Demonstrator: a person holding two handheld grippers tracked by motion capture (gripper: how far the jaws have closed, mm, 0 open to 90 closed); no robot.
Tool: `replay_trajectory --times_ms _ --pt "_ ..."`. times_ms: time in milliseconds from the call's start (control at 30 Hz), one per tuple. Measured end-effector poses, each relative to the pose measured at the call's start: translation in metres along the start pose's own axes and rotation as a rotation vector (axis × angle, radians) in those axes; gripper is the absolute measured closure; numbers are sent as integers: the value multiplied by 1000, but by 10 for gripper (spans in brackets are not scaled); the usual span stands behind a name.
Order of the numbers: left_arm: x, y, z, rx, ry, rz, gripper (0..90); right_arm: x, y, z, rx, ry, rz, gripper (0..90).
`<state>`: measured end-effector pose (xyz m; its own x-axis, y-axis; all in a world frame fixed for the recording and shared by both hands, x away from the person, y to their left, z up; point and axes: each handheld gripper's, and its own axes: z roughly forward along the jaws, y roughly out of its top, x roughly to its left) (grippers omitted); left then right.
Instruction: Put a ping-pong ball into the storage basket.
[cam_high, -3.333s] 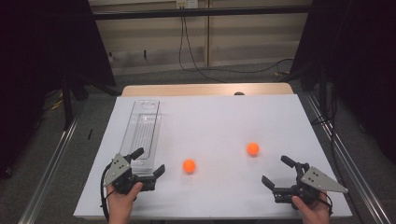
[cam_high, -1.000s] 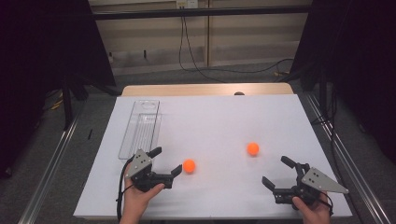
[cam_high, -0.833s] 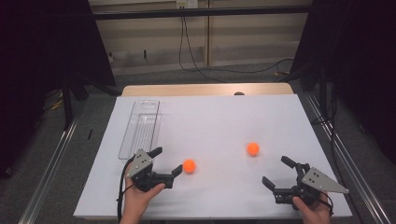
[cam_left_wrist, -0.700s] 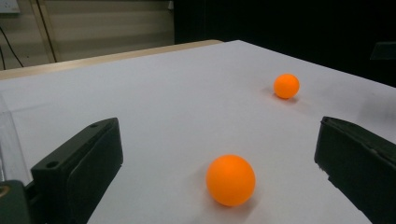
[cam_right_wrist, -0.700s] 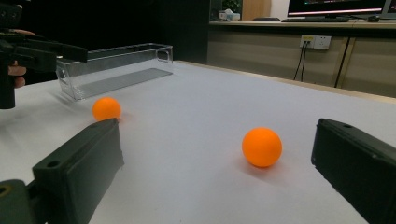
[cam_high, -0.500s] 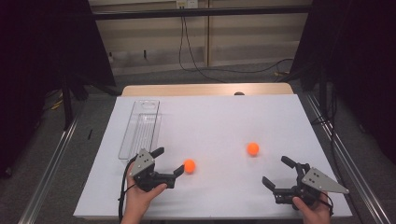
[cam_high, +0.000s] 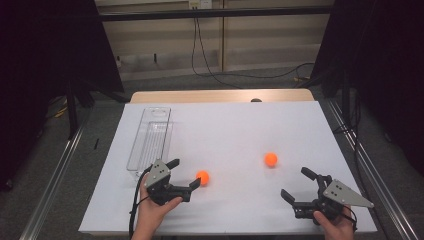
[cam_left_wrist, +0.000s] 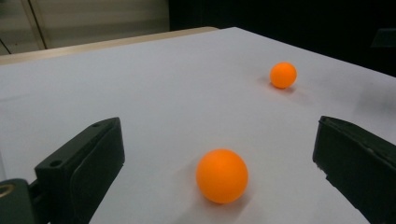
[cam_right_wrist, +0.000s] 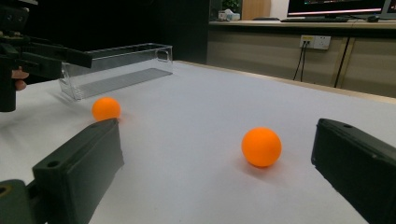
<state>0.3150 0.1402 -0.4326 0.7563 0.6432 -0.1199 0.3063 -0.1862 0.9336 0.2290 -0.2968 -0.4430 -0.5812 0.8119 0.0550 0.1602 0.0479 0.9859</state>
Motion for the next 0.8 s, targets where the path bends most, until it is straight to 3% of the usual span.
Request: replay_trajectory --times_ms 800 --pt "-3 -1 12 80 -2 9 38 -1 0 -1 0 -3 1 12"
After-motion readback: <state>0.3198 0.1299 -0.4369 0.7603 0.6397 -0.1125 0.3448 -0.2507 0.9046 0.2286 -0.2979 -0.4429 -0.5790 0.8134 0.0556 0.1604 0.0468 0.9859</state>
